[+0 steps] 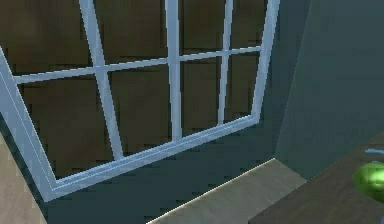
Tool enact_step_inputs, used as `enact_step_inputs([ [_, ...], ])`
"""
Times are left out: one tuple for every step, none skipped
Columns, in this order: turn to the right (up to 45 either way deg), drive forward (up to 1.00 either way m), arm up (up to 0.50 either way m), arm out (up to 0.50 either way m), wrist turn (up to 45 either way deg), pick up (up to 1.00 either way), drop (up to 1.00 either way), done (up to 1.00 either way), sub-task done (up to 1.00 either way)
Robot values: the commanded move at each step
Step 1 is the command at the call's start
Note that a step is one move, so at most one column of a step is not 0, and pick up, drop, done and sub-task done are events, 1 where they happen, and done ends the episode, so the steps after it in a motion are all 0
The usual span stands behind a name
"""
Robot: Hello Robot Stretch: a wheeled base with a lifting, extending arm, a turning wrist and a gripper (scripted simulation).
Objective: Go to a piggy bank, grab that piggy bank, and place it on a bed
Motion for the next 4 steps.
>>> enact_step_inputs([
  [0.0,0.0,0.0,0.0,15.0,0.0,0.0,0.0,0.0],
  [0.0,0.0,-0.3,0.0,0.0,0.0,0.0,0.0,0.0],
  [0.0,0.0,0.0,0.0,0.0,1.0,0.0,0.0,0.0],
  [0.0,0.0,0.1,0.0,0.0,0.0,0.0,0.0,0.0],
])
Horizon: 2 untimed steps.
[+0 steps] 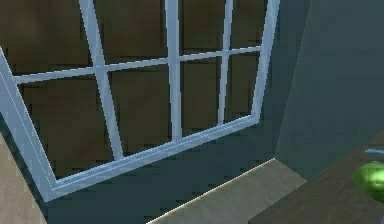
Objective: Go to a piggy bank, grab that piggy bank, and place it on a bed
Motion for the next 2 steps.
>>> enact_step_inputs([
  [0.0,0.0,0.2,0.0,0.0,0.0,0.0,0.0,0.0],
  [0.0,0.0,0.0,0.0,-45.0,0.0,0.0,0.0,0.0],
])
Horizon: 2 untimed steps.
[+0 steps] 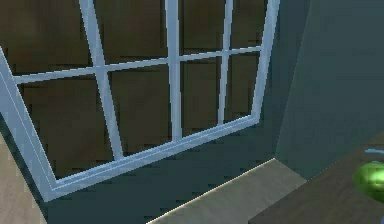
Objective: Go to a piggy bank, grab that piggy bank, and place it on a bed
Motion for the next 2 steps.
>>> enact_step_inputs([
  [0.0,0.0,0.0,0.0,-45.0,0.0,0.0,0.0,0.0],
  [0.0,0.0,0.0,0.0,-9.0,0.0,0.0,0.0,0.0],
])
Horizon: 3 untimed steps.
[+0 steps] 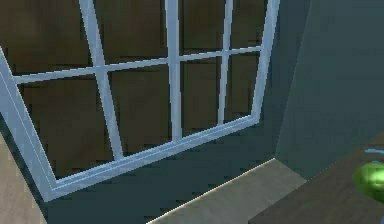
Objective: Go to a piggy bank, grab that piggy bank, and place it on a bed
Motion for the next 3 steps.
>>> enact_step_inputs([
  [0.0,0.0,0.0,-0.28,0.0,0.0,0.0,0.0,0.0],
  [-45.0,0.0,0.0,0.0,0.0,0.0,0.0,0.0,0.0],
  [0.0,0.6,0.0,0.0,0.0,0.0,0.0,0.0,0.0],
])
